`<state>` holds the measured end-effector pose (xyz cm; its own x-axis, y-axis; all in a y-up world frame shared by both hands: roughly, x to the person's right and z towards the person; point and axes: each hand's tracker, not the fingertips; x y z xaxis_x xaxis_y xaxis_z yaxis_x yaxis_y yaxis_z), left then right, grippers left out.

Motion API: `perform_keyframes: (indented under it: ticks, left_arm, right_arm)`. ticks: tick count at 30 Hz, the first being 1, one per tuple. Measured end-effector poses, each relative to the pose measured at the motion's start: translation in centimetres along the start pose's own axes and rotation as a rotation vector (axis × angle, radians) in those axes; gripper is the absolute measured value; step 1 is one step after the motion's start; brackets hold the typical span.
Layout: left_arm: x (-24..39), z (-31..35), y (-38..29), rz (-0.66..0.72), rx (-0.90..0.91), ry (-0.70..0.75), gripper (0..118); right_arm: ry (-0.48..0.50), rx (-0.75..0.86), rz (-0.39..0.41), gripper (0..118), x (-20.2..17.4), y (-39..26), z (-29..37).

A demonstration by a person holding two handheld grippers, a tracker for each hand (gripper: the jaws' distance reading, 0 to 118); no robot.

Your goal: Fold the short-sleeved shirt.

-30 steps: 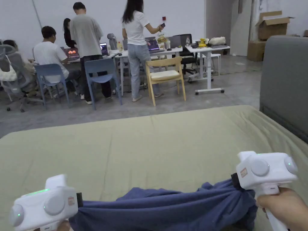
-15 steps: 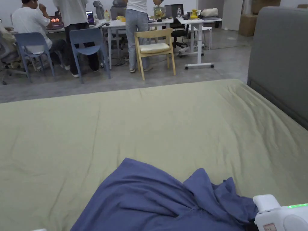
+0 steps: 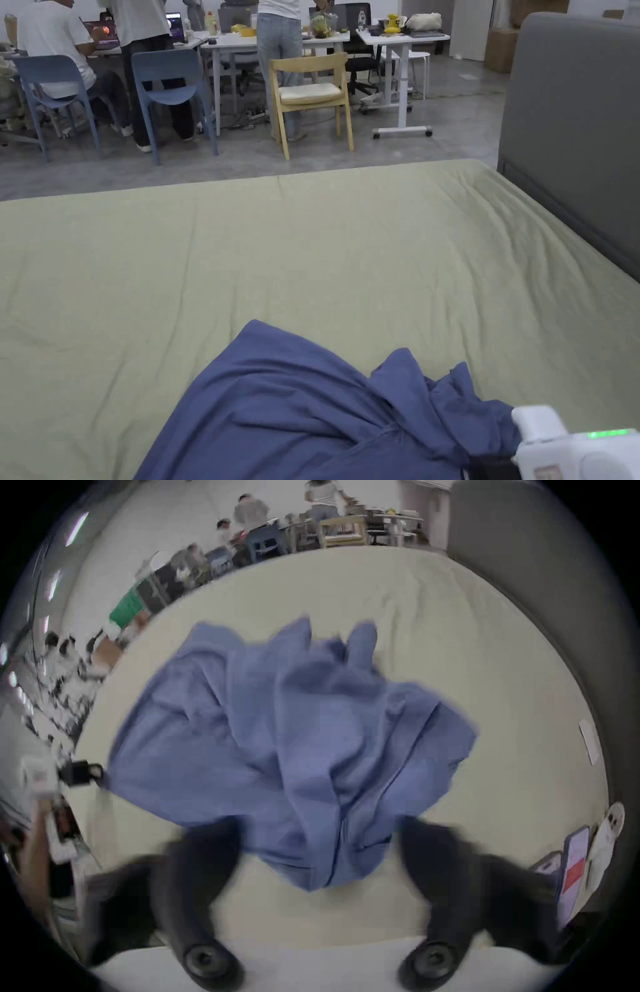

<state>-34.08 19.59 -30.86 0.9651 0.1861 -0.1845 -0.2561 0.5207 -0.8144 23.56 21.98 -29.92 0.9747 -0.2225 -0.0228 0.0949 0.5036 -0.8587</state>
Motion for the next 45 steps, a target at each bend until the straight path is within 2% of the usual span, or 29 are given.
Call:
perform_keyframes:
  ticks: [1,2,4,6,8,9,10,11,12,13,15,16,18,19,20,25,30,31,33,34,39,43,45]
  left_arm:
    - [-0.1,1.8,0.1,0.031,0.064,-0.069,118]
    - [0.0,4.5,0.0,0.085,0.221,-0.164,118]
    - [3.6,11.3,-1.3,0.077,0.260,-0.183,118]
    - [5.4,14.4,-3.0,0.055,0.240,-0.190,118]
    - [3.6,12.1,-4.1,0.034,0.169,-0.159,118]
    - [4.2,12.2,-5.4,0.016,0.125,-0.115,118]
    - [4.7,12.2,-6.6,0.011,0.108,-0.082,107]
    - [4.0,11.4,-7.6,0.034,0.083,-0.087,66]
    - [4.1,10.9,-8.6,0.053,0.056,-0.083,0]
    - [4.1,10.2,-9.7,0.089,0.034,-0.061,0]
    - [3.0,8.8,-10.3,0.107,-0.048,-0.196,0]
    - [2.5,8.3,-10.1,0.104,-0.050,-0.212,0]
    - [1.6,7.4,-8.9,0.049,-0.018,-0.174,0]
    - [3.6,8.1,-8.6,-0.024,0.024,-0.087,0]
    - [3.9,8.0,-8.1,-0.009,0.023,-0.071,0]
    - [4.4,8.1,-6.5,0.037,0.060,-0.070,0]
    - [7.3,5.4,-1.6,-0.061,0.095,-0.140,0]
    - [8.5,4.7,0.5,-0.097,0.139,-0.136,17]
    - [11.6,0.9,5.0,-0.201,0.184,-0.098,118]
    - [13.2,0.1,7.2,-0.225,0.237,-0.122,118]
    - [20.4,-13.1,17.3,-0.353,0.092,0.009,118]
    - [24.1,-20.9,19.0,-0.454,0.036,0.078,118]
    - [25.0,-23.8,19.1,-0.440,-0.026,0.082,118]
  right_arm:
    - [0.010,0.112,-0.012,118,-0.3,0.3,2.3]
    - [0.023,0.259,-0.002,118,-0.5,1.0,5.5]
    - [0.041,0.331,-0.002,118,-1.4,1.1,9.4]
    - [0.053,0.338,-0.013,118,-2.9,0.1,12.1]
    - [0.034,0.317,-0.038,118,-4.2,-1.1,13.0]
    - [0.033,0.289,-0.025,115,-4.5,-2.0,12.4]
    - [0.039,0.279,0.008,96,-4.8,-3.0,11.8]
    - [0.041,0.281,0.053,42,-5.6,-4.2,11.5]
    - [0.006,0.280,0.086,2,-6.6,-5.1,10.9]
    - [-0.049,0.267,0.107,2,-7.1,-5.9,10.9]
    - [0.043,0.229,0.101,2,-7.7,-6.6,10.3]
    - [0.084,0.212,0.094,2,-7.8,-6.6,10.2]
    - [0.092,0.207,0.099,2,-7.8,-6.3,9.4]
    - [0.082,0.213,0.107,2,-8.0,-6.1,9.3]
    - [0.069,0.218,0.120,2,-8.1,-5.9,9.1]
    - [0.082,0.226,0.116,2,-8.3,-5.3,9.1]
    - [0.072,0.202,0.152,2,-8.9,-5.6,8.3]
    - [0.067,0.203,0.160,2,-8.9,-5.5,8.2]
    - [0.054,0.208,0.174,2,-8.9,-5.4,8.1]
    - [0.048,0.210,0.176,2,-8.9,-5.4,8.0]
    - [0.025,0.193,0.140,2,-7.7,-5.2,7.7]
    - [-0.002,0.149,0.102,2,-5.5,-5.6,7.5]
    - [-0.054,0.125,0.110,2,-4.3,-5.4,7.4]
